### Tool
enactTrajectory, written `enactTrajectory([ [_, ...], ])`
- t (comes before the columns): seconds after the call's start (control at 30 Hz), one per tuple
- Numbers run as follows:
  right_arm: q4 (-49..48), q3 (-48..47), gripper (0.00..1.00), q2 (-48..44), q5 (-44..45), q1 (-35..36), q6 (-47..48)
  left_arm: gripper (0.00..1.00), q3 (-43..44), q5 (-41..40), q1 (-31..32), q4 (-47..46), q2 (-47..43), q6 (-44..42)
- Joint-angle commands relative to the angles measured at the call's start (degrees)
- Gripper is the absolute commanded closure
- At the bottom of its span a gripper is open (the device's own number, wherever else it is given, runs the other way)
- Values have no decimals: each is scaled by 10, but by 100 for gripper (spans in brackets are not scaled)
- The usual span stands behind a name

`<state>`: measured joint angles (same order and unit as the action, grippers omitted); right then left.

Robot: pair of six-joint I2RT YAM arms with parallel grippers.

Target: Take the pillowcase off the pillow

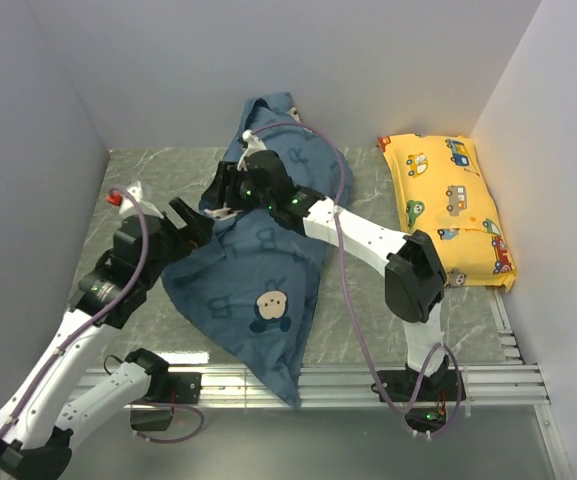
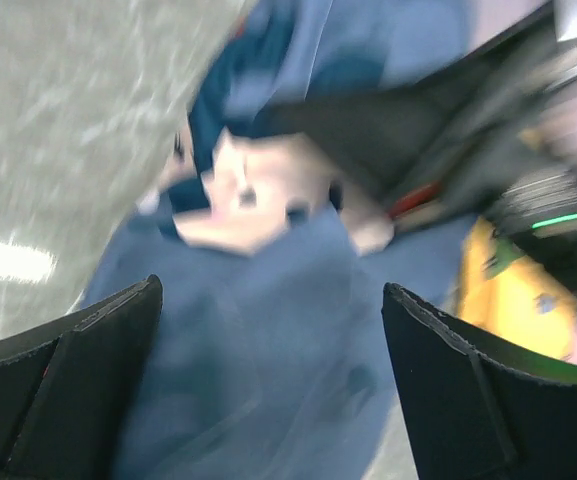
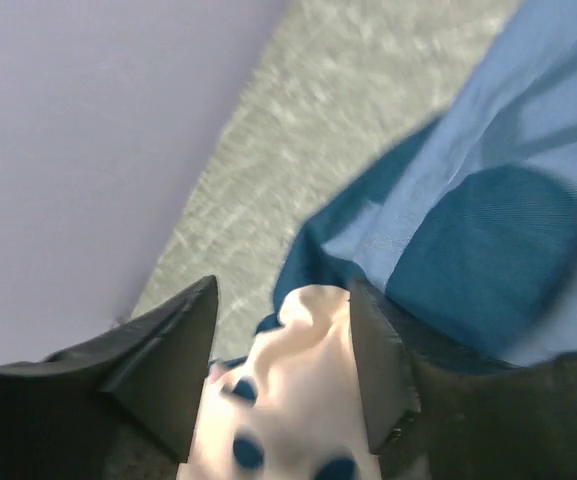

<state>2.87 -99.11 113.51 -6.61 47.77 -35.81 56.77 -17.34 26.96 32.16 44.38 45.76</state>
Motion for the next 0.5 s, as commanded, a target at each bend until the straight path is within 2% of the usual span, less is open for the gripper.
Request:
enactTrajectory([
  [0.0, 16, -42, 34, -49, 25, -15, 33, 3, -38, 29, 3, -7, -3, -1],
  [0.2, 65, -41, 28, -94, 93, -50, 65, 4, -71, -14, 3, -3, 18, -12],
  [0.47, 59, 80, 25, -109, 129, -153, 94, 1, -37, -66, 3, 37, -9, -38],
])
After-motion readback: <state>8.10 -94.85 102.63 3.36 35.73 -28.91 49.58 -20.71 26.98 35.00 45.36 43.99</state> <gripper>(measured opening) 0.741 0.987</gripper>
